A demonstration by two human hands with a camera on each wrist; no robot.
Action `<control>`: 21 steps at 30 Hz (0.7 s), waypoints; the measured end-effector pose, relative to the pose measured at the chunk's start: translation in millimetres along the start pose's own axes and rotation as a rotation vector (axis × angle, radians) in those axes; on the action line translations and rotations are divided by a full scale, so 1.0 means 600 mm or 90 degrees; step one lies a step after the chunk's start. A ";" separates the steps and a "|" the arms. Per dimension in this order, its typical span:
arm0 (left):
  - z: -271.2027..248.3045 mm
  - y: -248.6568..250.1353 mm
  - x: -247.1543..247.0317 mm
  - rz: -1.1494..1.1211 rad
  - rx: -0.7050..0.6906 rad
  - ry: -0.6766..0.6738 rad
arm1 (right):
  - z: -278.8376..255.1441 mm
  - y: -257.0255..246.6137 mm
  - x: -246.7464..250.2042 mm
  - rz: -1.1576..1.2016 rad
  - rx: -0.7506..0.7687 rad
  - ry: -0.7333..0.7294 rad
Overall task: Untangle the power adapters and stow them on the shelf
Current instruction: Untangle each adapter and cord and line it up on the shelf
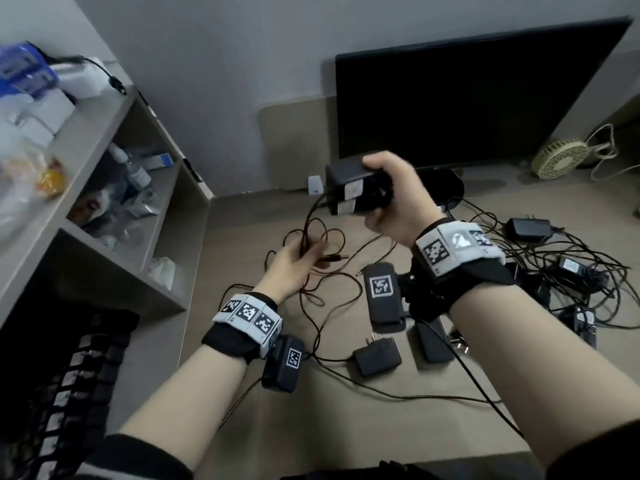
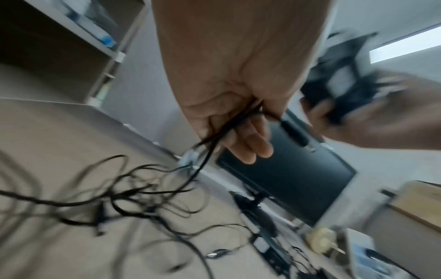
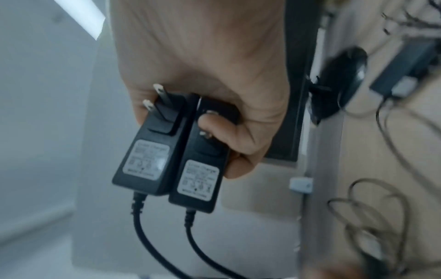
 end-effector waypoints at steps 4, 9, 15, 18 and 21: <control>0.006 -0.048 0.077 0.041 0.106 0.086 | -0.012 -0.056 0.011 0.236 0.032 -0.058; 0.022 0.043 0.175 0.107 0.033 0.274 | 0.018 -0.025 0.051 0.263 -0.058 0.052; 0.034 0.222 0.177 0.254 -0.222 0.208 | 0.050 0.060 0.044 -0.049 -0.239 0.131; 0.047 0.257 0.147 0.220 -0.208 0.108 | 0.052 0.057 -0.008 -0.163 -0.120 0.016; 0.059 0.254 0.141 0.284 -0.216 0.129 | 0.047 0.026 -0.074 -0.095 -0.022 -0.185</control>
Point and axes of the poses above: each hand's wrist, its own z-axis towards the middle knuckle, its own x-axis out of the back of the hand, y = z × x, the point moved 1 cm from there along z, towards the middle knuckle, and after that the axes turned 1 degree about z, right-handed, at the moved point
